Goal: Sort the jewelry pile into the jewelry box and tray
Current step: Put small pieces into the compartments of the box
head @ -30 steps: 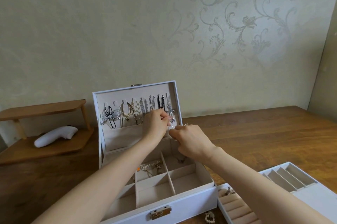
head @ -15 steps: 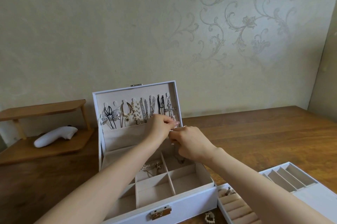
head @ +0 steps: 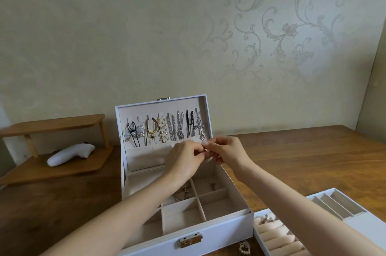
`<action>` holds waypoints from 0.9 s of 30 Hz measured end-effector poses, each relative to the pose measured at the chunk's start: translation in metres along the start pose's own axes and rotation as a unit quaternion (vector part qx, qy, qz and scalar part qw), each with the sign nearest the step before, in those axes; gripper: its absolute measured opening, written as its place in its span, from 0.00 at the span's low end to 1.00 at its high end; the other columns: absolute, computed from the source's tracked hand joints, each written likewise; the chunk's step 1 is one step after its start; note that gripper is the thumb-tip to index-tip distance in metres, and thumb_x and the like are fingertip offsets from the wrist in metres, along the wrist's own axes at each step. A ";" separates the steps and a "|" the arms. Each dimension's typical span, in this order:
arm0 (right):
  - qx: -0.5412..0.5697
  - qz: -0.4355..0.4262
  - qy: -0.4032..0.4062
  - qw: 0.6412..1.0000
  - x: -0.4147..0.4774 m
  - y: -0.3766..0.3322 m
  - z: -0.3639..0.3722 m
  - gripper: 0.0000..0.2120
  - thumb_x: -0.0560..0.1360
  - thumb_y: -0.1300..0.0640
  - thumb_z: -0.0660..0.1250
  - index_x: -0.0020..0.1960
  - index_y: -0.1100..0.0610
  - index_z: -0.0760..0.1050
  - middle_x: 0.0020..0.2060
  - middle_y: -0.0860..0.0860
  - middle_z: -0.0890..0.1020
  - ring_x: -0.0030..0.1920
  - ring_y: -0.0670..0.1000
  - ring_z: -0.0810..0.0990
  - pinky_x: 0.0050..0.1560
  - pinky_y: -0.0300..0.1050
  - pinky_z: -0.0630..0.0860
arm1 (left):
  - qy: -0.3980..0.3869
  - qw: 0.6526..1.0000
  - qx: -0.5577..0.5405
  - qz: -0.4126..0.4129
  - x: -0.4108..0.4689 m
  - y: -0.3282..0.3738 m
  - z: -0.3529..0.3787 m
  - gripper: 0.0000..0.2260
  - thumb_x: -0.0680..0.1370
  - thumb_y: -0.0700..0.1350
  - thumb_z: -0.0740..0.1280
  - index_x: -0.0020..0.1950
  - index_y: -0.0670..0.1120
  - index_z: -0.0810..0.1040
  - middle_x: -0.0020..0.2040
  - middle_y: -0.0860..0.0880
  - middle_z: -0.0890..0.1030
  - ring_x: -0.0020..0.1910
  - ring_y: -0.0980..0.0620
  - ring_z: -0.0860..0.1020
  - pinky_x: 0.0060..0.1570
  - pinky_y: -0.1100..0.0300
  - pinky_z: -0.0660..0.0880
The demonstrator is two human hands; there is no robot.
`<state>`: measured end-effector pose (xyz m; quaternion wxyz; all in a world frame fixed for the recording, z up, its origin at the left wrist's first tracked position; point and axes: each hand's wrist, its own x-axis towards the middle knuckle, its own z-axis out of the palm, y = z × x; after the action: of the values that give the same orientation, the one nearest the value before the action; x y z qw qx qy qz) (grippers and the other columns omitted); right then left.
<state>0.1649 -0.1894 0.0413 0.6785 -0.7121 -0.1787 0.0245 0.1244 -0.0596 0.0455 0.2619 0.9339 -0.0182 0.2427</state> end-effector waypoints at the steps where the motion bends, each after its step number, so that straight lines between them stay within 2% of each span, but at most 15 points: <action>1: 0.012 0.004 0.011 1.000 -0.001 -0.001 -0.002 0.09 0.74 0.60 0.70 0.35 0.58 0.79 0.27 0.53 0.77 0.25 0.46 0.71 0.25 0.35 0.68 | 0.004 1.000 -0.002 0.014 0.002 -0.004 0.000 0.09 0.75 0.51 0.69 0.36 0.51 0.77 0.38 0.55 0.77 0.41 0.54 0.75 0.40 0.59 0.72; 3: 0.023 0.009 0.023 0.999 0.000 -0.002 -0.007 0.09 0.73 0.60 0.71 0.35 0.58 0.80 0.27 0.51 0.77 0.26 0.46 0.72 0.26 0.36 0.71 | 0.048 0.996 0.050 0.048 0.009 -0.009 0.000 0.07 0.78 0.52 0.64 0.47 0.50 0.78 0.48 0.54 0.78 0.49 0.53 0.75 0.47 0.58 0.73; 5: 0.018 0.013 0.016 1.000 -0.002 -0.003 -0.011 0.07 0.73 0.60 0.72 0.37 0.61 0.80 0.26 0.50 0.77 0.27 0.47 0.72 0.27 0.36 0.72 | 0.087 0.986 0.130 0.065 0.017 -0.012 0.001 0.10 0.80 0.49 0.60 0.59 0.48 0.74 0.58 0.52 0.75 0.58 0.52 0.70 0.55 0.60 0.67; 7: -0.016 0.016 -0.008 1.000 -0.004 -0.003 -0.012 0.08 0.72 0.60 0.72 0.41 0.66 0.81 0.26 0.51 0.76 0.26 0.46 0.72 0.27 0.36 0.72 | 0.080 0.978 0.182 0.059 0.025 -0.013 0.006 0.13 0.81 0.45 0.60 0.65 0.47 0.70 0.63 0.49 0.72 0.62 0.50 0.67 0.59 0.59 0.65; 11: -0.096 -0.001 -0.050 0.994 -0.013 -0.002 -0.014 0.06 0.72 0.59 0.73 0.39 0.62 0.82 0.24 0.49 0.75 0.27 0.46 0.72 0.28 0.36 0.71 | 0.062 0.974 0.214 0.034 0.030 -0.010 0.011 0.11 0.80 0.42 0.61 0.62 0.45 0.70 0.61 0.46 0.72 0.60 0.48 0.68 0.55 0.59 0.66; 14: -0.138 -0.022 -0.064 0.988 -0.018 -0.004 -0.017 0.06 0.71 0.58 0.74 0.38 0.60 0.83 0.25 0.51 0.75 0.28 0.48 0.73 0.29 0.37 0.72 | 0.053 0.973 0.220 0.047 0.028 -0.012 0.011 0.08 0.80 0.39 0.60 0.57 0.46 0.72 0.58 0.48 0.73 0.58 0.48 0.68 0.52 0.59 0.65; 17: -0.114 -0.035 -0.090 0.989 -0.017 -0.019 -0.021 0.06 0.71 0.59 0.73 0.35 0.58 0.81 0.27 0.53 0.78 0.27 0.47 0.74 0.29 0.37 0.73 | 0.037 0.971 0.221 0.086 0.021 -0.019 0.013 0.09 0.78 0.37 0.61 0.57 0.45 0.73 0.58 0.50 0.71 0.59 0.50 0.67 0.52 0.60 0.64; 21: -0.077 -0.056 -0.104 0.990 -0.010 -0.044 -0.025 0.05 0.72 0.60 0.72 0.40 0.62 0.81 0.32 0.55 0.83 0.27 0.46 0.76 0.30 0.35 0.73 | 0.015 0.975 0.203 0.087 0.014 -0.020 0.012 0.09 0.78 0.37 0.60 0.57 0.43 0.75 0.56 0.48 0.71 0.56 0.49 0.69 0.50 0.60 0.64; 25: -0.050 -0.079 -0.092 0.991 -0.002 -0.059 -0.022 0.04 0.72 0.62 0.72 0.39 0.61 0.79 0.31 0.52 0.83 0.26 0.44 0.75 0.29 0.33 0.72 | -0.008 0.972 0.207 0.113 0.015 -0.025 0.013 0.13 0.74 0.33 0.63 0.57 0.39 0.77 0.52 0.44 0.74 0.50 0.44 0.74 0.39 0.57 0.67; 27: -0.037 -0.087 -0.085 0.992 0.005 -0.065 -0.019 0.04 0.72 0.62 0.72 0.39 0.60 0.79 0.33 0.53 0.84 0.27 0.44 0.76 0.29 0.33 0.73 | -0.037 0.972 0.207 0.103 0.012 -0.028 0.010 0.14 0.74 0.33 0.62 0.58 0.40 0.76 0.55 0.44 0.73 0.44 0.44 0.75 0.36 0.57 0.69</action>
<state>0.1599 -0.2052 0.1075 0.6335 -0.7141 -0.2975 0.0191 0.1439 -0.0397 0.0297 0.0358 0.9692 -0.0728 0.2324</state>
